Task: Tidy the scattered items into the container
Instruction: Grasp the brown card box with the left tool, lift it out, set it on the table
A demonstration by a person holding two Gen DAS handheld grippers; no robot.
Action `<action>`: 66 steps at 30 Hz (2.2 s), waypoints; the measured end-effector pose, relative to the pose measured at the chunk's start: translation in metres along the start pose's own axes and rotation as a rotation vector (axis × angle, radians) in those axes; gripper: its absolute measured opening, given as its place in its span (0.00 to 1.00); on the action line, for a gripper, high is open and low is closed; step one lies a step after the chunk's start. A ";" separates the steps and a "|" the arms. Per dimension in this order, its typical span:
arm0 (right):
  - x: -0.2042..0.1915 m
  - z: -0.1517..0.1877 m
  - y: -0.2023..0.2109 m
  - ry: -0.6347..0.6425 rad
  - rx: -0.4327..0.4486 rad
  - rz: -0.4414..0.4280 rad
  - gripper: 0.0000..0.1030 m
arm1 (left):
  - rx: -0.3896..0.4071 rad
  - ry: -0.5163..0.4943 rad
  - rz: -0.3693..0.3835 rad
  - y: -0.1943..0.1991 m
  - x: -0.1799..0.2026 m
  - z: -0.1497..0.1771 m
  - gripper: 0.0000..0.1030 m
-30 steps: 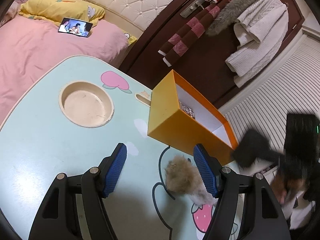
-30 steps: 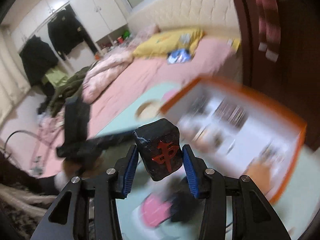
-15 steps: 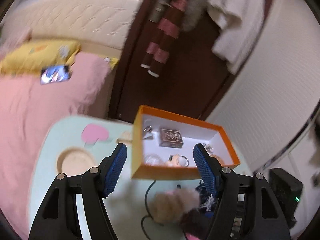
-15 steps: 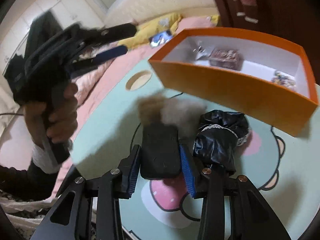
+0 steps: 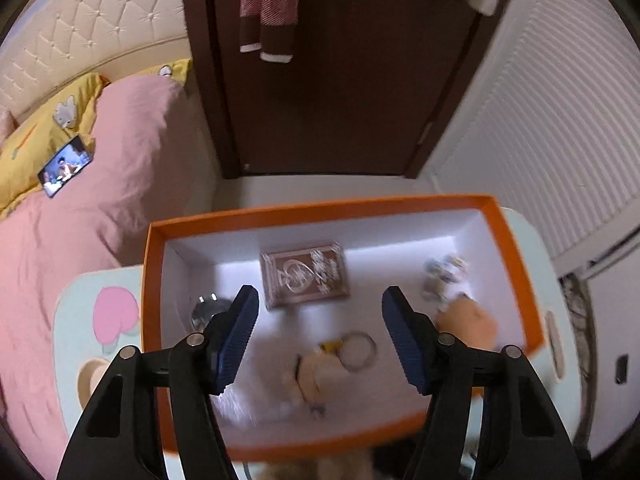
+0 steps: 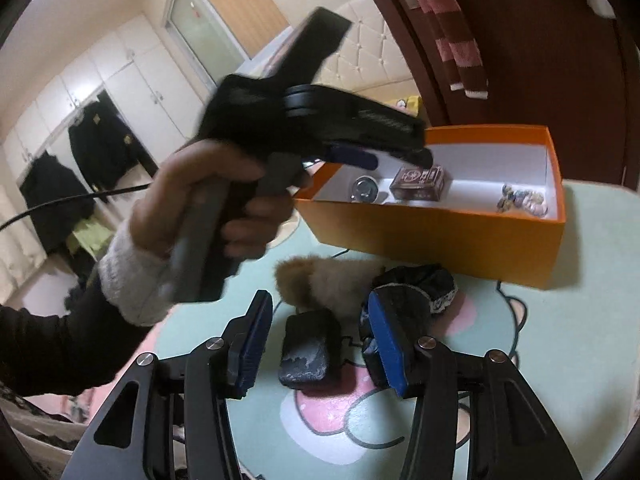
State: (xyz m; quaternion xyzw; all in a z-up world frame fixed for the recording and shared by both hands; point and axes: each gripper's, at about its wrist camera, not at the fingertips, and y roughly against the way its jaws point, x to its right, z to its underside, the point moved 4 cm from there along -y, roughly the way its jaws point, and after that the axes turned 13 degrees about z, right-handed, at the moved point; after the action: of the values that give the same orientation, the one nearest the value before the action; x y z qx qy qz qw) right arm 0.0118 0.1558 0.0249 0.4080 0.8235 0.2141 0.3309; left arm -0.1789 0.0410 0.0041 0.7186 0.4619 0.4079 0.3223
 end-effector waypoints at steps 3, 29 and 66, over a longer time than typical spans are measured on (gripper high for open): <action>0.009 0.006 0.005 -0.021 -0.004 -0.027 0.48 | -0.063 0.050 0.003 -0.016 -0.004 -0.006 0.63; 0.016 0.012 0.010 -0.054 -0.016 -0.071 0.48 | 0.054 -0.011 0.070 0.021 0.021 0.002 0.56; -0.007 -0.095 -0.080 0.108 -0.222 0.239 0.48 | 0.225 0.044 0.126 0.077 -0.032 0.183 0.57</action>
State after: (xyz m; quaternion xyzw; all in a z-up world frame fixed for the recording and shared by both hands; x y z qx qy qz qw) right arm -0.0957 0.0964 0.0429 0.4518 0.7570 0.3633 0.3014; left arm 0.0058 -0.0327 -0.0242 0.7687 0.4654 0.3887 0.2033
